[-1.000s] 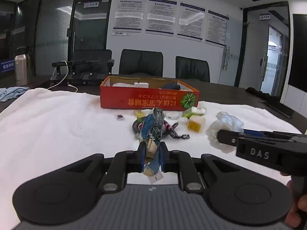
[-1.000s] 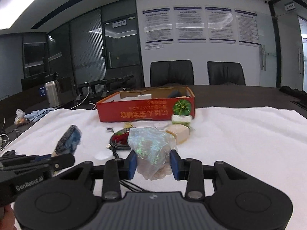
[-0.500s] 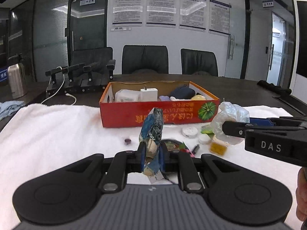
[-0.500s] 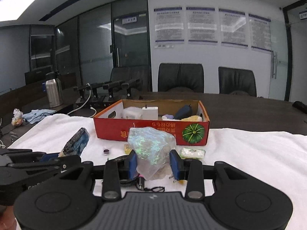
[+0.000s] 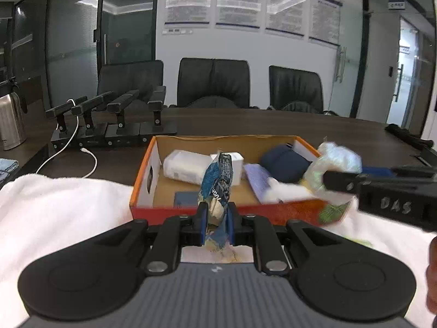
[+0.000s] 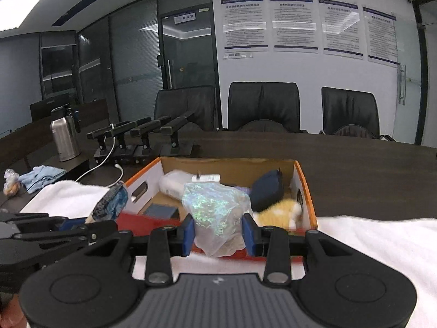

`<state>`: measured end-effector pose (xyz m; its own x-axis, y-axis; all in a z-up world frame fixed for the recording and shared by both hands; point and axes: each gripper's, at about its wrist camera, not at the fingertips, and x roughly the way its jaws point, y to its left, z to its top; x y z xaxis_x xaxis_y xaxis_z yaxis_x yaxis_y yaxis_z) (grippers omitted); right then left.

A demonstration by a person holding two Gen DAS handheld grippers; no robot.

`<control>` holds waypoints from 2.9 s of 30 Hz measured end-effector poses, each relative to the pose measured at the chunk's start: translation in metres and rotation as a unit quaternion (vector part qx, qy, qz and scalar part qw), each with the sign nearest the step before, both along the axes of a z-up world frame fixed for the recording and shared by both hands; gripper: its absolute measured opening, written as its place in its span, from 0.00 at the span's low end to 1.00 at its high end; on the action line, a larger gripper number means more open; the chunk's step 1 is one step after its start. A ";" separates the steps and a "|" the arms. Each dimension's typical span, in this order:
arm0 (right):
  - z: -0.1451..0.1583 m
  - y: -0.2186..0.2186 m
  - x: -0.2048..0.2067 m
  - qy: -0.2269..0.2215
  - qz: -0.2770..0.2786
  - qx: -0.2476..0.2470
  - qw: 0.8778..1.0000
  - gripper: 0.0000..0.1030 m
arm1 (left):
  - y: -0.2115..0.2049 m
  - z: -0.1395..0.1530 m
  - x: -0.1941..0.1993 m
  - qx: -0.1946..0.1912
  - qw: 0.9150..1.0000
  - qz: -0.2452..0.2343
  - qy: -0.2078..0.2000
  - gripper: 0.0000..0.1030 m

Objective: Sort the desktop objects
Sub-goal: 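Carry the blue packet and clear bag into the red box and release both, then lift both grippers out of the red box back toward the towel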

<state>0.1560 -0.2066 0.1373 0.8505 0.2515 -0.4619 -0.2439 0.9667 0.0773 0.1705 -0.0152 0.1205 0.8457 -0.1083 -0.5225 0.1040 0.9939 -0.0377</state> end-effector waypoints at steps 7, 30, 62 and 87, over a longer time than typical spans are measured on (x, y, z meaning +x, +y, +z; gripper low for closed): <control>0.012 -0.005 0.093 0.060 0.005 0.026 0.998 0.34 | 0.002 0.001 0.090 -0.014 0.997 0.001 0.070 0.14; -0.038 0.027 0.267 0.274 -0.012 -0.001 0.962 0.75 | 0.011 -0.026 0.225 -0.055 0.967 -0.026 0.247 0.85; 0.024 -0.002 0.050 0.176 -0.079 -0.057 0.979 0.88 | 0.002 0.044 0.019 0.031 0.993 0.061 0.101 1.00; -0.014 -0.006 -0.123 0.145 -0.027 -0.018 0.989 0.88 | 0.001 -0.006 -0.156 -0.003 0.997 0.028 0.069 1.00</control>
